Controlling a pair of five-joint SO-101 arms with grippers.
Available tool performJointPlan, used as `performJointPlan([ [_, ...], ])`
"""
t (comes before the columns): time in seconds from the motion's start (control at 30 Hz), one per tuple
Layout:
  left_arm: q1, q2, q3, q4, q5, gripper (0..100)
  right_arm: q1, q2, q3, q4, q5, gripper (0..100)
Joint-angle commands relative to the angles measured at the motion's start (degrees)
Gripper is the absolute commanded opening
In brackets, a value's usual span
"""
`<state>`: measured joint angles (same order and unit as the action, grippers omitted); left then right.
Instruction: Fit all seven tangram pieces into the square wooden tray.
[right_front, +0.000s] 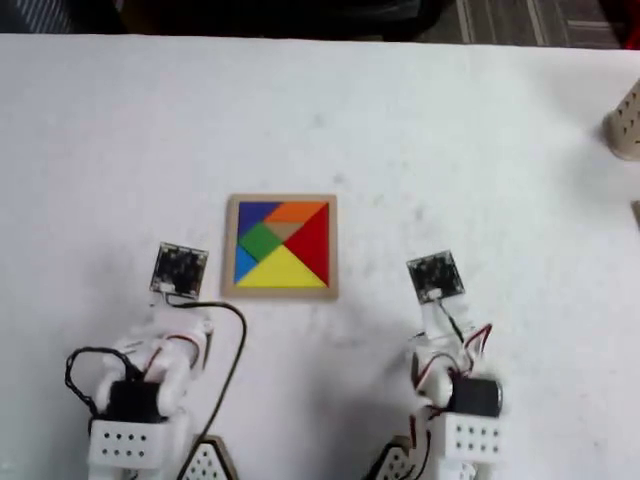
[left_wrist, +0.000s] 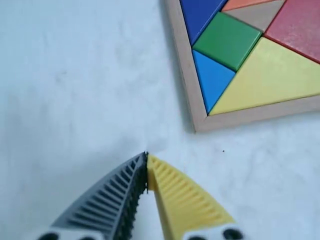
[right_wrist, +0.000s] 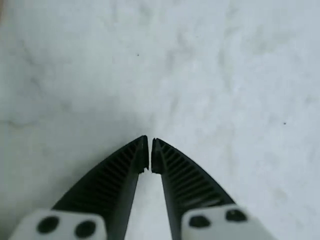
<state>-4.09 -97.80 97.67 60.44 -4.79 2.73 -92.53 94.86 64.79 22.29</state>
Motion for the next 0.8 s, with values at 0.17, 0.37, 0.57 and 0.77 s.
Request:
performJointPlan([
  [0.17, 0.7, -5.6, -0.5, 12.9, -0.6, 2, -0.1, -8.1, 1.7, 2.0, -0.9, 1.8],
  [0.37, 0.5, -5.7, -0.5, 12.9, -0.6, 2, 0.4, -8.7, 2.2, 6.0, -0.9, 1.7],
  [0.57, 0.5, -5.7, -0.5, 12.9, -0.6, 2, 0.2, -9.8, 2.1, 7.3, -0.9, 1.8],
  [0.77, 0.5, -5.7, -0.5, 12.9, -0.6, 2, 0.2, -9.8, 2.1, 7.3, -0.9, 1.8],
])
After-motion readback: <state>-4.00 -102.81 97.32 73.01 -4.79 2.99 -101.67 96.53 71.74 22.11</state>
